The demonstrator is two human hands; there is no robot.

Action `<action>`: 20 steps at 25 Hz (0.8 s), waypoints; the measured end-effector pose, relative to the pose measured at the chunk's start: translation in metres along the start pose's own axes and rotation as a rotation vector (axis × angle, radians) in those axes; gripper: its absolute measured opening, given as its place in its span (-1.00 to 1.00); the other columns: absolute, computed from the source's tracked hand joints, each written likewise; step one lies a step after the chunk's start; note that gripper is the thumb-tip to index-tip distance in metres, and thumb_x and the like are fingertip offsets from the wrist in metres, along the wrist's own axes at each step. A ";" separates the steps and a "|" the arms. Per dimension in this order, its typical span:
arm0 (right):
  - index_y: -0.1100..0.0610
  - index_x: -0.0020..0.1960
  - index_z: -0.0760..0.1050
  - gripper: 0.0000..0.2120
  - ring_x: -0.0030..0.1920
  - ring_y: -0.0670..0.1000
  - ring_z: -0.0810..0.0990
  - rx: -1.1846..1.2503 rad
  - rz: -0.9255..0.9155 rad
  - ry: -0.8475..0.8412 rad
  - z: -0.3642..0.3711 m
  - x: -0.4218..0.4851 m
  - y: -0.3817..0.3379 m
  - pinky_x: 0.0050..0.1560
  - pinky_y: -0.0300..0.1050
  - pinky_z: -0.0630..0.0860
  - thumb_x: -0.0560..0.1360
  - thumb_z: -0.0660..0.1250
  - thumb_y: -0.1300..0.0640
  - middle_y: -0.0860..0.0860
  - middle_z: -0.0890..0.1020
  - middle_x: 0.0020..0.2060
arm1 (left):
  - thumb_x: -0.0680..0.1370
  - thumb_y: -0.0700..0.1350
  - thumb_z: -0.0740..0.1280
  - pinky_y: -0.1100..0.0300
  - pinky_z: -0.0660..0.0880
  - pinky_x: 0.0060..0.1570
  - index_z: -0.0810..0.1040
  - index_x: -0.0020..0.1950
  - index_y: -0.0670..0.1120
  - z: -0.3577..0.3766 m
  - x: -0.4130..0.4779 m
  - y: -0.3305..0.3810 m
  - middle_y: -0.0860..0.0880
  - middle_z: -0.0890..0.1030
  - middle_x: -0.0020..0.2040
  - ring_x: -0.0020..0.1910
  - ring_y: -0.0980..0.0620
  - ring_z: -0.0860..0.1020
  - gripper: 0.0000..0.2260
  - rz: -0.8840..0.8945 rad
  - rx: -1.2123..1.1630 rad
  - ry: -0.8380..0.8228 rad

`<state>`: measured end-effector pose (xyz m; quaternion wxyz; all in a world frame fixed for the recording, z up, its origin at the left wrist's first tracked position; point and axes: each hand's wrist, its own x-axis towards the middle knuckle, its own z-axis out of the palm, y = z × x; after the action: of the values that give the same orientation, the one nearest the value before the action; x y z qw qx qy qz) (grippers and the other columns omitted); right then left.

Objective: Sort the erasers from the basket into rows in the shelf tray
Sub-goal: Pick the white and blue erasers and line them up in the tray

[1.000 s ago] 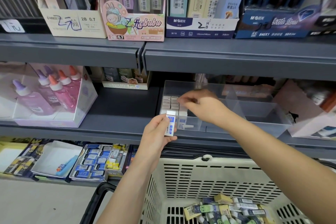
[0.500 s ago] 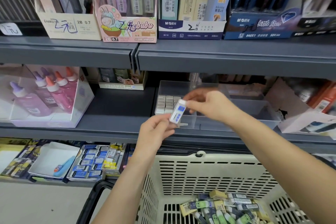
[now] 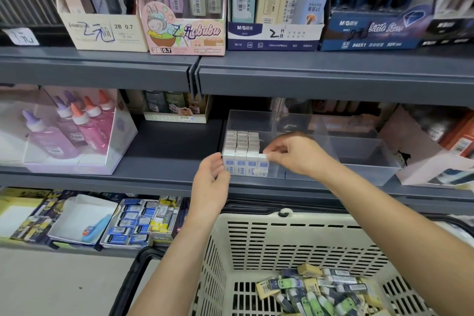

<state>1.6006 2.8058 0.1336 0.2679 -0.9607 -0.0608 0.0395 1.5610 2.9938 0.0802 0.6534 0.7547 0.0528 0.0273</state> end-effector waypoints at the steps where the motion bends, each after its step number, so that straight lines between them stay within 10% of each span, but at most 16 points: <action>1: -0.08 0.01 0.60 -0.85 0.00 -0.10 0.56 -0.046 -0.023 0.004 0.002 0.000 0.000 0.08 -0.18 0.48 0.51 0.27 0.02 -0.14 0.64 -0.03 | 0.54 -0.30 0.19 0.28 0.39 0.16 0.37 0.32 -0.05 0.000 0.000 0.000 0.09 0.50 0.17 0.08 0.30 0.47 -0.64 0.006 0.008 -0.003; 12: -0.04 0.07 0.57 -0.79 0.02 -0.16 0.54 0.255 -0.115 0.108 -0.012 -0.075 0.018 0.09 -0.30 0.41 0.44 0.39 0.12 -0.16 0.61 0.00 | 0.55 -0.15 0.24 0.49 0.33 0.06 0.40 0.30 -0.01 0.013 -0.080 0.023 0.11 0.46 0.22 0.15 0.22 0.45 -0.69 0.189 0.386 -0.184; 20: 0.10 0.06 0.59 -0.82 -0.18 -0.24 0.54 0.106 -0.076 -0.650 0.089 -0.220 0.082 -0.16 -0.48 0.42 0.47 0.38 0.14 -0.08 0.63 -0.08 | 0.56 0.01 0.26 0.21 0.48 0.00 0.41 0.28 0.02 0.007 -0.179 0.003 0.12 0.49 0.15 0.09 0.14 0.51 -0.70 -0.040 0.788 -0.736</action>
<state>1.3812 2.7510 0.0250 0.2852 -0.8796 -0.1766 0.3372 1.3841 2.9657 0.0872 0.2965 0.9011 -0.1592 -0.2733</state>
